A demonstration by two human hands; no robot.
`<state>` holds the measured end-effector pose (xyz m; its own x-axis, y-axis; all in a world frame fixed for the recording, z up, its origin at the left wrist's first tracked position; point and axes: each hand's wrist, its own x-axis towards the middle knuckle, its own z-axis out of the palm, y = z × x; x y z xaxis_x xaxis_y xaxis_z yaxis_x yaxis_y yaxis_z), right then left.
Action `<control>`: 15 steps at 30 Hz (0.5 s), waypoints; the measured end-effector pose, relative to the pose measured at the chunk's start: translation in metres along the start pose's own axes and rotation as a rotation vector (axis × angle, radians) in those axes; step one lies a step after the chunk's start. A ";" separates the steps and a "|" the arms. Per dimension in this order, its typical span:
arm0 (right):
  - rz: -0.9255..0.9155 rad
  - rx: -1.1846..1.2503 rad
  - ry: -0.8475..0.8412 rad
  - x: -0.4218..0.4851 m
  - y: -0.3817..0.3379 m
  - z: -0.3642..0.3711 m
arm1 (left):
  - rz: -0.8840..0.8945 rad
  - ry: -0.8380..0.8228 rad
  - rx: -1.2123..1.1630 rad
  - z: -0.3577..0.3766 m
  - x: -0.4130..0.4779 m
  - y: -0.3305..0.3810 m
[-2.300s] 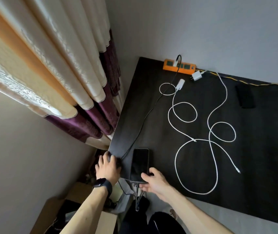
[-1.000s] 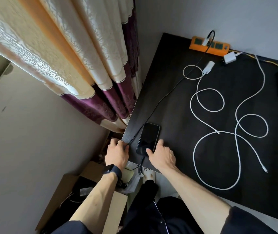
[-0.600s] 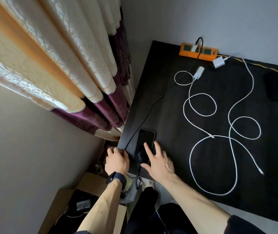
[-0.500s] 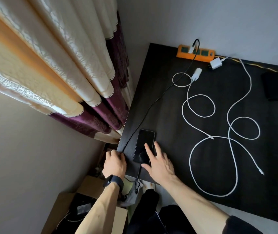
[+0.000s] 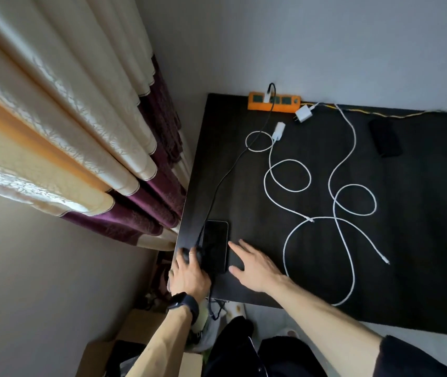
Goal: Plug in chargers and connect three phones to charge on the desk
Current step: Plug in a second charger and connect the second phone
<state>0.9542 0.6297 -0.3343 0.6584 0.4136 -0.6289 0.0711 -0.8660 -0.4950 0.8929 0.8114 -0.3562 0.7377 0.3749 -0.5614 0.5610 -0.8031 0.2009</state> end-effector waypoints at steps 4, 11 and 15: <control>0.030 0.071 0.208 -0.046 0.018 -0.037 | 0.204 -0.048 -0.004 -0.024 0.003 0.051; 0.185 0.295 0.558 -0.131 0.084 -0.082 | 0.585 -0.098 -0.041 -0.046 -0.009 0.176; 0.292 0.388 0.737 -0.172 0.120 -0.102 | 0.727 -0.161 -0.033 -0.041 -0.023 0.240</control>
<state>0.9265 0.4264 -0.2243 0.9359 -0.2118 -0.2816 -0.3466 -0.6971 -0.6276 1.0262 0.6291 -0.2623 0.8641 -0.3203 -0.3883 -0.0346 -0.8074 0.5889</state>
